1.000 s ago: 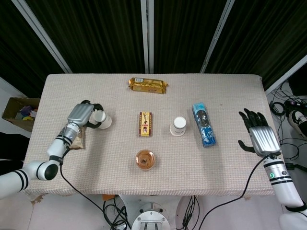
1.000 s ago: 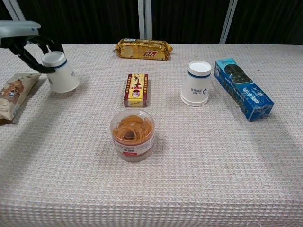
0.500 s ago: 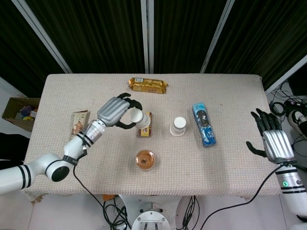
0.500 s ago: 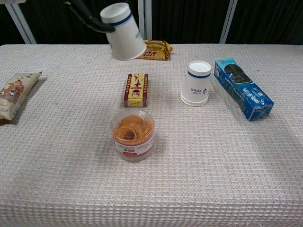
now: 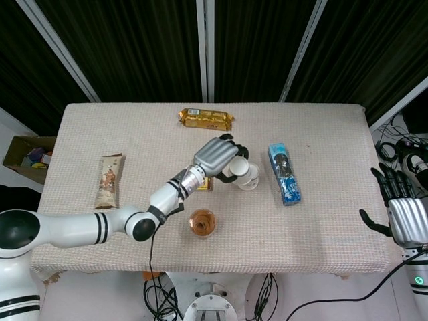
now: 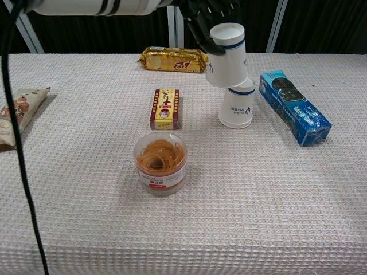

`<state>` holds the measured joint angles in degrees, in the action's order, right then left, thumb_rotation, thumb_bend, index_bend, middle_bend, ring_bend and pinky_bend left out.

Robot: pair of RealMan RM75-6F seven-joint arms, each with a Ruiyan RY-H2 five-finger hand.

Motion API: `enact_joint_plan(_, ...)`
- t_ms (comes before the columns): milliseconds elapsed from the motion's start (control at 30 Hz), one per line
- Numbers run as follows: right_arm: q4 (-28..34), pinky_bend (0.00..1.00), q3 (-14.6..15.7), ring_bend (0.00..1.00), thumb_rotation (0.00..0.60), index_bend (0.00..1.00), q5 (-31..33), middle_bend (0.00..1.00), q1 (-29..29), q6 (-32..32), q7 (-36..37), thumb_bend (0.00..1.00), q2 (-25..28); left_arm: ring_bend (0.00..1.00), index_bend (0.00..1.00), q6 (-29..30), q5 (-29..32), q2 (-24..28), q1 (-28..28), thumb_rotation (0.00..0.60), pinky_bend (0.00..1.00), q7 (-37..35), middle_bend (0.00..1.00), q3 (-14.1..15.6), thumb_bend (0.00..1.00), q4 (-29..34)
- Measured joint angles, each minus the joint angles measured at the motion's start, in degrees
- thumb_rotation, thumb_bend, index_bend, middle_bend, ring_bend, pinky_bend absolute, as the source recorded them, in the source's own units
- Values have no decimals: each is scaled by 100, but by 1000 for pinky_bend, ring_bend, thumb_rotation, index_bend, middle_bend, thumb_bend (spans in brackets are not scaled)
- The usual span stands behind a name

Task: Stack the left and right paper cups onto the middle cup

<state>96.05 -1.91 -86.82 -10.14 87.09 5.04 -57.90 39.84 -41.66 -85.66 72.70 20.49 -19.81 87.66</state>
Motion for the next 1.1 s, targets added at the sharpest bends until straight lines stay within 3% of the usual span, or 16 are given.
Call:
enact_joint_plan(400, -79, 0, -133, 0, 600, 0, 49, 2, 24, -122, 122, 226, 18, 303, 453, -62, 1441, -542, 966, 600, 147, 568, 413, 139, 375, -975)
enact_joint_plan(867, -148, 0, -222, 0, 600, 0, 79, 2, 104, -165, 176, 226, -5, 302, 446, -267, 1840, -276, 1171, 600, 146, 316, 408, 211, 373, -756)
enact_joint_plan(1100, -147, 0, -229, 0, 600, 0, 72, 2, 148, -177, 175, 226, -2, 290, 441, -289, 1974, -453, 1298, 600, 146, 305, 391, 389, 368, -992)
